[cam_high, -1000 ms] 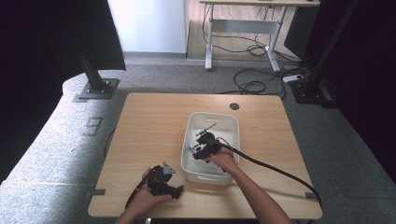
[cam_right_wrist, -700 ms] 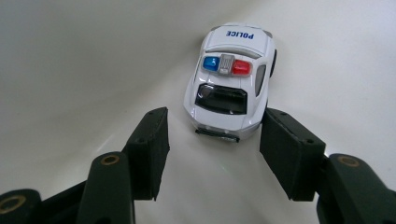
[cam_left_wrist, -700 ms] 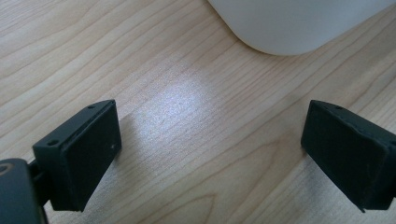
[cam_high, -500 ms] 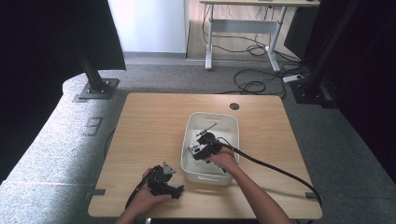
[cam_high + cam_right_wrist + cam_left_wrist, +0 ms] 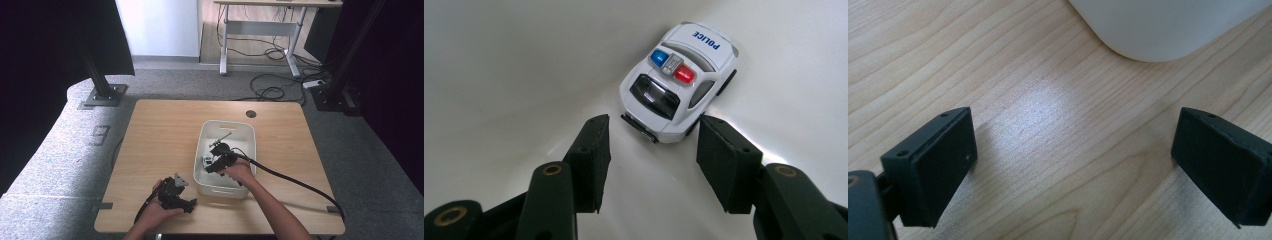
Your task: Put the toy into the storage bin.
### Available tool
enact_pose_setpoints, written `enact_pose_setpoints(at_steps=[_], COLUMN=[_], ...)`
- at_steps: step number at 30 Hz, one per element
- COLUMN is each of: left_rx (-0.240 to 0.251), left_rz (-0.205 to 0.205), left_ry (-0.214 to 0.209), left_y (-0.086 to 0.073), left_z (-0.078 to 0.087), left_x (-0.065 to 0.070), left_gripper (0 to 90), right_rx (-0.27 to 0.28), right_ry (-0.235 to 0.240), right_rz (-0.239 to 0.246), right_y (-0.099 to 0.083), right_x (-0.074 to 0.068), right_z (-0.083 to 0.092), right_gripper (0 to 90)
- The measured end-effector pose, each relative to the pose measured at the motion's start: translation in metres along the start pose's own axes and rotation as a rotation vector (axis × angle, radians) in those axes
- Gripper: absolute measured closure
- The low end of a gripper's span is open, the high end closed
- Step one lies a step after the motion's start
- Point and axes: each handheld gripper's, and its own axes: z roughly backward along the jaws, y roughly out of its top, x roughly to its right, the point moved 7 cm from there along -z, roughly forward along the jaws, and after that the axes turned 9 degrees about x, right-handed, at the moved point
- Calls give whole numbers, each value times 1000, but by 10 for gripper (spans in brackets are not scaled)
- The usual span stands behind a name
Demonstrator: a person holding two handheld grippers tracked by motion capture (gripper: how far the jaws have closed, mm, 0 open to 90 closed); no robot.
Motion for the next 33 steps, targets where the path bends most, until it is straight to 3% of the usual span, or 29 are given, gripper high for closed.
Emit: enact_pose_setpoints(at_steps=[4,13,16,24,33], left_rx=[2,2,2,0,-1], left_rz=[2,1,2,1,0], left_ry=[0,0,0,0,-1], left_y=[0,0,0,0,0], left_z=[0,0,0,0,0], left_x=[0,0,0,0,0], left_gripper=[47,47,47,47,43], right_rx=[13,24,50,145,233], right_ry=[27,3,-34,-74,-111], right_rz=[-7,13,57,95,81], right_y=[2,3,7,8,2], right_x=[-4,-2,-1,1,8], right_z=[1,8,19,49,78], right_gripper=[458,413,396,390,389])
